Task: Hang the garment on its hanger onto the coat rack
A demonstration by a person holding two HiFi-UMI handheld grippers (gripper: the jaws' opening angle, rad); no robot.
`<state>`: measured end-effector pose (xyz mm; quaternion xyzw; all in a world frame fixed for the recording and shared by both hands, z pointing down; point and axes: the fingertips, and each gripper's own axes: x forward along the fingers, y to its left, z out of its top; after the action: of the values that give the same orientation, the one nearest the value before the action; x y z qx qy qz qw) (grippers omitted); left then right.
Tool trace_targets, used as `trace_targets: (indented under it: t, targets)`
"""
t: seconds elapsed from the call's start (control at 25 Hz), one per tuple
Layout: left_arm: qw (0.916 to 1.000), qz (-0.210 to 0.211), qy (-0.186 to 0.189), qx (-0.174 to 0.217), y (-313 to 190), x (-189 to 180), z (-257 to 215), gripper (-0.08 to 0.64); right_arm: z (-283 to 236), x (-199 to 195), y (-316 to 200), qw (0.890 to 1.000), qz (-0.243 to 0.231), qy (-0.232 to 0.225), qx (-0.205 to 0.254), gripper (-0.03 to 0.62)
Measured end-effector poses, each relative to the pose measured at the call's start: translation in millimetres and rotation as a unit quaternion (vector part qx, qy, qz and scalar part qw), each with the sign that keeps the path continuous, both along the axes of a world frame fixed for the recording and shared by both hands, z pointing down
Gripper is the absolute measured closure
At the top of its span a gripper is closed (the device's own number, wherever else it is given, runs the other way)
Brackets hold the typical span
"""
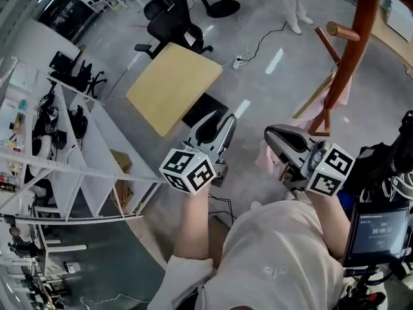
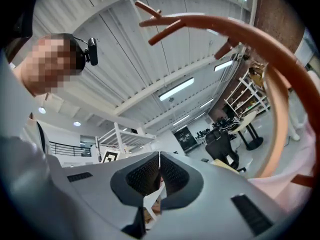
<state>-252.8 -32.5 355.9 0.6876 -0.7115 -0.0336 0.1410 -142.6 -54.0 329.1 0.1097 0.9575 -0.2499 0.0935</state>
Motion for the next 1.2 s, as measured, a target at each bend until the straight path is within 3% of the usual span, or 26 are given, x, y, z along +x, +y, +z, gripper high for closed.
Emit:
trace_targets:
  t: [0.2, 0.4, 0.56, 0.72, 0.76, 1.0, 1.2]
  targets:
    - [0.9963, -0.086, -0.003, 0.0, 60.4, -25.7, 3.5, 0.411, 0.1, -39.2, 35.1, 0.997, -0.082, 0.005, 0.005, 0.578]
    - [0.9847, -0.174, 0.012, -0.001, 136.5, -50.9, 14.7, 0.413, 11.8, -82.7, 93.4, 0.985, -0.169, 0.02, 0.007, 0.578]
    - [0.9709, -0.237, 0.031, -0.009, 196.1, -60.0, 33.5, 0.42, 33.7, -107.4, 137.6, 0.974, -0.223, 0.045, -0.002, 0.578]
    - [0.9512, -0.304, 0.052, -0.008, 247.1, -59.2, 53.6, 0.554, 59.1, -116.4, 171.8, 0.963, -0.26, 0.073, -0.006, 0.578]
    - [0.9471, -0.316, 0.056, -0.006, 257.2, -58.4, 58.1, 0.554, 64.7, -118.7, 179.0, 0.96, -0.268, 0.079, -0.008, 0.578]
    - [0.9268, -0.356, 0.116, 0.029, 291.7, -48.8, 80.2, 0.555, 88.0, -126.0, 208.6, 0.949, -0.298, 0.103, -0.005, 0.58]
    - [0.9281, -0.348, 0.129, 0.027, 289.8, -37.2, 87.5, 0.555, 98.1, -118.1, 209.1, 0.949, -0.293, 0.111, -0.016, 0.58]
